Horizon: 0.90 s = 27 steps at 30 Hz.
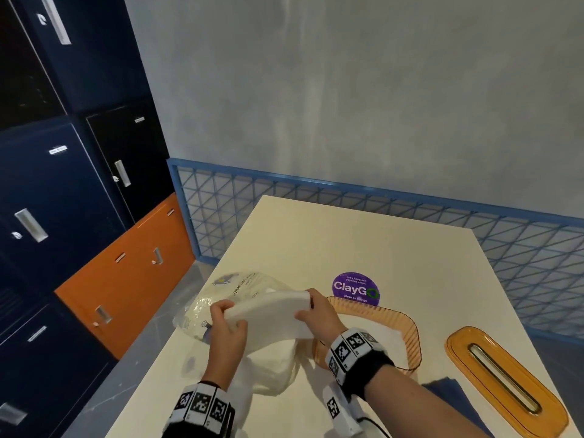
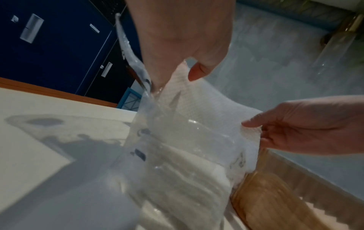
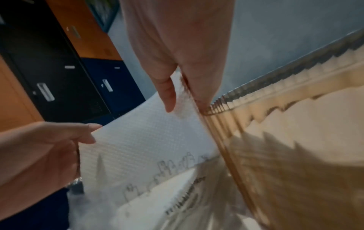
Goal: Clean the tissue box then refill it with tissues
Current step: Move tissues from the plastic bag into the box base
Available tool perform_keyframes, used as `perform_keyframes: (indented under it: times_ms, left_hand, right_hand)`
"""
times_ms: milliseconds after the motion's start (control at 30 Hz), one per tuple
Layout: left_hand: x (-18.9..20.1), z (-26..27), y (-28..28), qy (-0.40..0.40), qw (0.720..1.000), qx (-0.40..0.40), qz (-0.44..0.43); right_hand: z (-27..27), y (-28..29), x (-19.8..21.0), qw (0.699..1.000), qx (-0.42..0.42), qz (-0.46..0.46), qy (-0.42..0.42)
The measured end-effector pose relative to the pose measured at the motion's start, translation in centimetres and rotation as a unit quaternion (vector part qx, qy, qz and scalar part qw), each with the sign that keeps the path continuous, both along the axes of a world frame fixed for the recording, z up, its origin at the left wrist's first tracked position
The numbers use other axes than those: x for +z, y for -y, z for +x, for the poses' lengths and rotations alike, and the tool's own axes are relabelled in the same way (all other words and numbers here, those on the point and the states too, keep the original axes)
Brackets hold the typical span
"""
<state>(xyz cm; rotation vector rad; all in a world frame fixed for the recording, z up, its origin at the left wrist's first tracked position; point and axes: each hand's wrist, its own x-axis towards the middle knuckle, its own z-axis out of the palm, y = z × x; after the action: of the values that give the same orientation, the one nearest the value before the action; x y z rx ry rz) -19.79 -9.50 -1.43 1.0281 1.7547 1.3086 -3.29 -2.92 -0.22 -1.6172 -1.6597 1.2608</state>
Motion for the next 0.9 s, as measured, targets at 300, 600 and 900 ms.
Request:
perform_keyframes:
  times_ms: [300,600,900]
  left_hand:
    - [2.3,1.1,-2.5,-0.039,0.998,-0.002,0.054]
    - [2.9,11.0,-6.7,-0.037,0.984,-0.170,-0.042]
    - [0.3,13.9,-6.6,-0.297,0.910,-0.280,-0.074]
  right_hand:
    - [2.2,-0.9,2.5,0.995,-0.071,-0.004,-0.065]
    - [13.9,0.4,2.4,0.977,-0.208,-0.039,0.010]
    - [15.3,0.9,-0.3,0.954,-0.140,-0.096,0.248]
